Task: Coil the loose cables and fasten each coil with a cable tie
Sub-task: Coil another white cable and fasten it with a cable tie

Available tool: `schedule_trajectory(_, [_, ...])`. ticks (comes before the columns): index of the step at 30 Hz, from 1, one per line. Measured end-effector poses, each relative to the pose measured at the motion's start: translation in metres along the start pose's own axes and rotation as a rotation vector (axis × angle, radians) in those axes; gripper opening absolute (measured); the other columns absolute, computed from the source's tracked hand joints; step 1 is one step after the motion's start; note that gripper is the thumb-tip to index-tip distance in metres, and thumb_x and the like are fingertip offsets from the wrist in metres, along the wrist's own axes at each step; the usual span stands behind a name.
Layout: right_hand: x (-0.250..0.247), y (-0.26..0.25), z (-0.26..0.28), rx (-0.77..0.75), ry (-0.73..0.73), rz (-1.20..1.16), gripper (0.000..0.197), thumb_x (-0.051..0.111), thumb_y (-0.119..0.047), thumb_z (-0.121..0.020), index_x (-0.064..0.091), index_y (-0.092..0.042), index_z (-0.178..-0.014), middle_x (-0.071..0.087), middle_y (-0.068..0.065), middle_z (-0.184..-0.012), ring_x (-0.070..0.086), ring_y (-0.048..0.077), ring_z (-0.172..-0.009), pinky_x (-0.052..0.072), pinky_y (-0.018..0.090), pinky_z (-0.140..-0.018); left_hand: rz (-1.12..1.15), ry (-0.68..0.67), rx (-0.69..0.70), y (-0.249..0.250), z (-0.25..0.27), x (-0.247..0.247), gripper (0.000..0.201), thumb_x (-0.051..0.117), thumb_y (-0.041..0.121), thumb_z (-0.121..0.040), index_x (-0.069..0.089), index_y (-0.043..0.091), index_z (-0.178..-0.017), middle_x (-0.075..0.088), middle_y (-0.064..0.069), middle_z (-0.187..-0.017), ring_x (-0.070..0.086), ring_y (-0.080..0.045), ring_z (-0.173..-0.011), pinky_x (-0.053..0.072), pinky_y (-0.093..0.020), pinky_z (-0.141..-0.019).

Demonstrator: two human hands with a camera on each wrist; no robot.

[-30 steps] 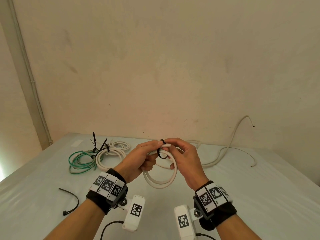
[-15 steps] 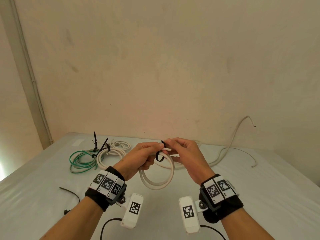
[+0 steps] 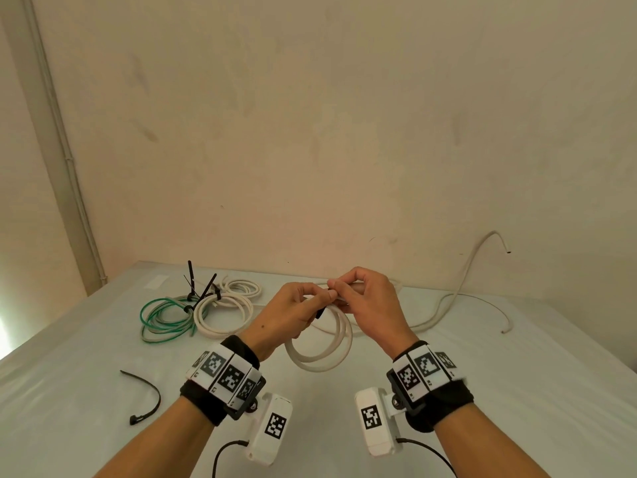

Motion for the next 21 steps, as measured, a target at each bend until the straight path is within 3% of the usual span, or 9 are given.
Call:
schedule_trajectory(3, [-0.003, 0.001, 0.003, 0.006, 0.017, -0.046, 0.015, 0.073, -0.017, -0.097, 0.072, -0.003, -0.093, 0.080, 0.008, -0.082, 0.080, 0.021, -0.079, 0.065, 0.040, -0.082, 0.088, 0.062, -0.038, -0.009, -0.002, -0.006, 0.039, 0.069, 0.043, -0.096, 0.050, 0.015, -0.117, 0.048, 0.006, -0.056, 0.033, -0.009, -0.049, 0.028, -0.021, -0.046])
schedule_trajectory(6, [-0.005, -0.002, 0.004, -0.017, 0.009, -0.039, 0.012, 0.076, -0.018, -0.095, 0.076, -0.007, -0.090, 0.080, 0.005, -0.085, 0.079, 0.018, -0.083, 0.065, 0.039, -0.081, 0.122, -0.018, -0.038, -0.008, -0.002, -0.003, 0.029, 0.066, 0.039, -0.099, 0.065, 0.022, -0.122, 0.045, 0.000, -0.064, 0.031, -0.011, -0.053, 0.025, -0.023, -0.048])
schedule_trajectory(8, [-0.009, -0.006, 0.001, -0.068, 0.036, 0.056, 0.007, 0.080, -0.024, -0.090, 0.081, -0.018, -0.087, 0.077, -0.003, -0.091, 0.073, 0.008, -0.084, 0.062, 0.028, -0.080, 0.158, -0.084, -0.040, -0.008, 0.000, 0.003, 0.023, 0.062, 0.036, -0.102, 0.074, 0.025, -0.118, 0.038, 0.002, -0.066, 0.027, -0.012, -0.056, 0.021, -0.024, -0.050])
schedule_trajectory(10, [-0.015, -0.009, -0.003, -0.096, 0.070, 0.153, 0.005, 0.084, -0.030, -0.085, 0.083, -0.026, -0.084, 0.067, -0.007, -0.093, 0.061, 0.008, -0.082, 0.052, 0.016, -0.075, 0.201, -0.114, -0.053, -0.009, 0.001, 0.006, 0.023, 0.060, 0.034, -0.103, 0.075, 0.026, -0.119, 0.032, 0.006, -0.065, 0.024, -0.012, -0.056, 0.019, -0.024, -0.051])
schedule_trajectory(14, [-0.017, -0.010, -0.005, -0.085, 0.050, 0.110, 0.008, 0.086, -0.032, -0.083, 0.084, -0.024, -0.084, 0.067, 0.001, -0.088, 0.058, 0.010, -0.077, 0.048, 0.018, -0.072, 0.257, -0.133, -0.052, -0.008, 0.000, 0.009, 0.023, 0.059, 0.034, -0.104, 0.071, 0.029, -0.123, 0.027, 0.004, -0.066, 0.021, -0.012, -0.055, 0.018, -0.025, -0.050])
schedule_trajectory(17, [-0.021, -0.012, -0.005, -0.100, 0.083, 0.080, 0.008, 0.087, -0.029, -0.081, 0.084, -0.021, -0.082, 0.066, -0.008, -0.076, 0.058, 0.001, -0.070, 0.047, 0.012, -0.068, 0.286, -0.103, -0.056, -0.009, -0.003, 0.009, 0.022, 0.062, 0.032, -0.102, 0.071, 0.022, -0.119, 0.023, -0.005, -0.073, 0.019, -0.013, -0.055, 0.017, -0.025, -0.050])
schedule_trajectory(21, [-0.020, -0.020, -0.009, -0.170, 0.102, 0.143, 0.005, 0.088, -0.024, -0.081, 0.084, -0.022, -0.078, 0.064, -0.008, -0.071, 0.052, 0.002, -0.065, 0.045, 0.014, -0.064, 0.307, -0.057, -0.081, -0.013, -0.003, 0.009, 0.025, 0.065, 0.032, -0.100, 0.067, 0.009, -0.110, 0.024, -0.001, -0.067, 0.017, -0.015, -0.055, 0.017, -0.025, -0.048])
Point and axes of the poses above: each hand's wrist, its own z-axis away from the middle knuckle, its own x-axis out of the palm, y = z × x, the point moved 9 cm from there along -z, towards the middle knuckle
